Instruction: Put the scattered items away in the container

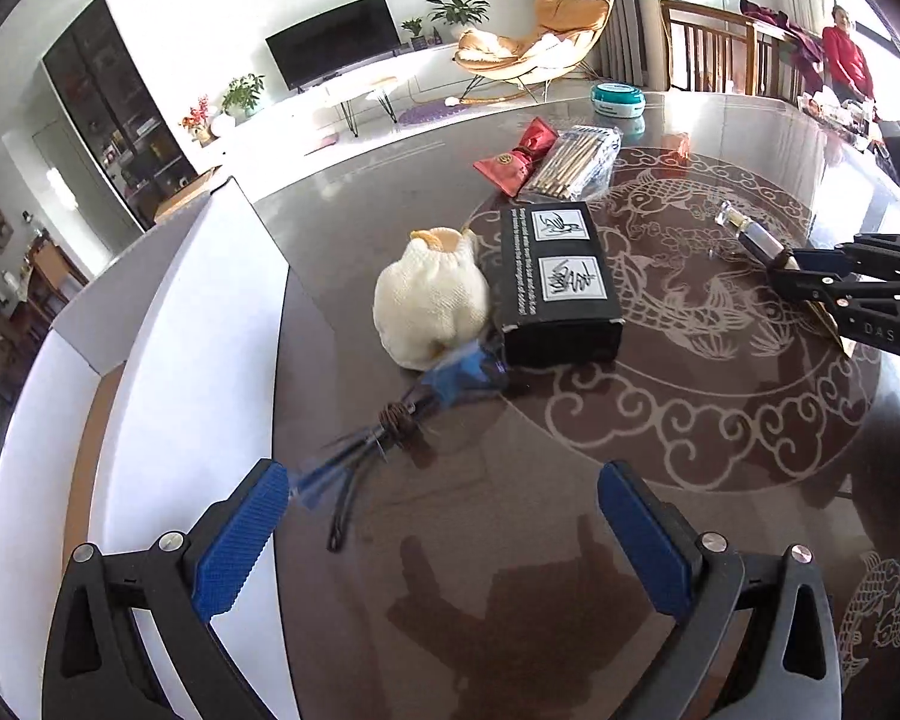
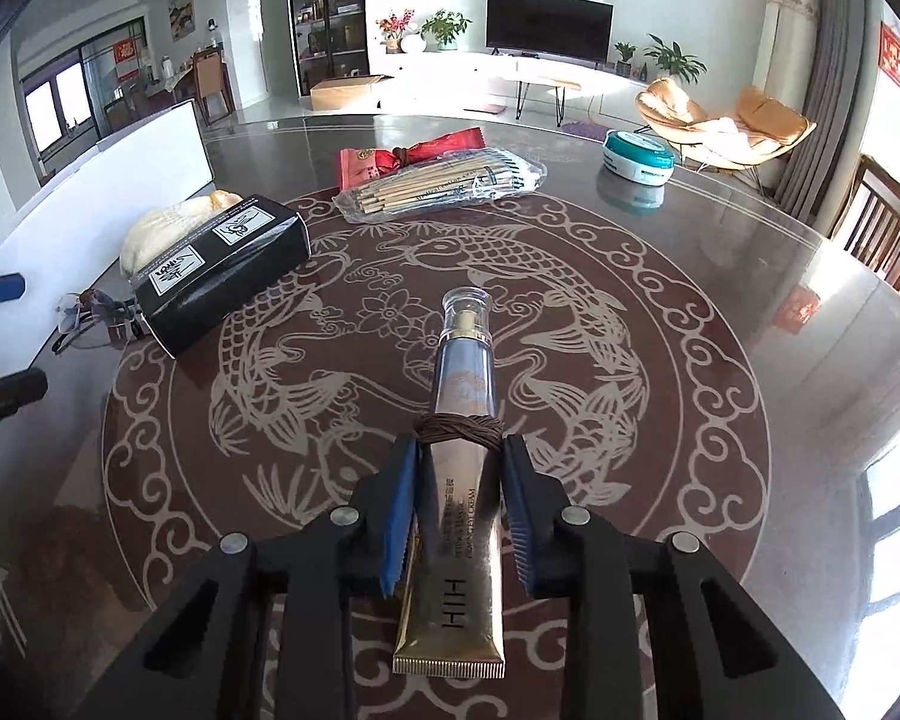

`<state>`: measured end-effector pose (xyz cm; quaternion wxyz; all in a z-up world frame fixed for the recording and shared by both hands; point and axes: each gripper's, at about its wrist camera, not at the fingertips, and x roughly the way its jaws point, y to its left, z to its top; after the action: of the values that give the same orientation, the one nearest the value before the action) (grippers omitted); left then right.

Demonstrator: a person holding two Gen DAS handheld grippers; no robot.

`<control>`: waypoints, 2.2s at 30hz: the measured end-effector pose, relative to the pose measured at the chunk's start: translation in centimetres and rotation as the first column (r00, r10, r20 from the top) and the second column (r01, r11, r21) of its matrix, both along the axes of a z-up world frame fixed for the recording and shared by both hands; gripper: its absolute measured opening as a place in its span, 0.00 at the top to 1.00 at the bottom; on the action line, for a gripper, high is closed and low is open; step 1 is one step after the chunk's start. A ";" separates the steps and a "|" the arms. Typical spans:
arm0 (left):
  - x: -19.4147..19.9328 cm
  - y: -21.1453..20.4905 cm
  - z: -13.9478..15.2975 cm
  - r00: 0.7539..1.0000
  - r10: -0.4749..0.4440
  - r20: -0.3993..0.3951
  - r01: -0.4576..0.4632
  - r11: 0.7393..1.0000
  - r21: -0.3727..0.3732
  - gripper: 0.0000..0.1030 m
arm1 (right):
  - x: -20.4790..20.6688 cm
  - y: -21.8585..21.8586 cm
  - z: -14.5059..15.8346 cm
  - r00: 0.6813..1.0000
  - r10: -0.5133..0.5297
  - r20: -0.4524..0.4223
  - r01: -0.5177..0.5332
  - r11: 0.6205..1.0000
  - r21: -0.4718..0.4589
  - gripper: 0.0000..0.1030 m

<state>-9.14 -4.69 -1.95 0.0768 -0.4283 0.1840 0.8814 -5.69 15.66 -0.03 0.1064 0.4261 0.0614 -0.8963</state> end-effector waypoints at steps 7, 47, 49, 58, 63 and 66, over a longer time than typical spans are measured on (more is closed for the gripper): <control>-3.1 0.7 -1.3 0.999 -0.030 -0.014 0.028 0.993 -0.113 0.00 | 0.1 0.2 0.0 1.000 -0.001 0.001 0.001 1.000 -0.006 0.72; 1.3 0.9 -3.6 0.969 0.236 0.069 -0.246 0.938 0.246 0.09 | 0.1 0.2 -0.1 1.000 -0.010 0.000 0.010 1.000 0.001 0.68; 1.2 1.0 -3.6 0.970 0.230 0.074 -0.241 0.941 0.238 0.06 | 0.1 0.2 -0.1 1.000 -0.011 0.000 0.011 1.000 0.001 0.68; 0.9 1.3 -3.8 0.974 0.208 0.088 -0.224 0.944 0.242 0.00 | 0.0 0.5 -0.1 1.000 -0.017 0.004 0.017 1.000 -0.015 0.65; 0.9 1.4 -3.8 0.974 0.208 0.088 -0.224 0.944 0.242 0.00 | 0.1 0.7 -0.1 1.000 -0.017 0.006 0.017 1.000 -0.024 0.65; 0.8 1.3 -3.8 0.974 0.209 0.087 -0.224 0.944 0.241 0.00 | 0.1 0.7 -0.1 1.000 -0.017 0.005 0.017 1.000 -0.024 0.65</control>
<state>-8.31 -3.38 -5.78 0.0382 -0.4593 0.0210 0.8872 -5.62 16.33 -0.12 0.1038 0.4277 0.0468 -0.8967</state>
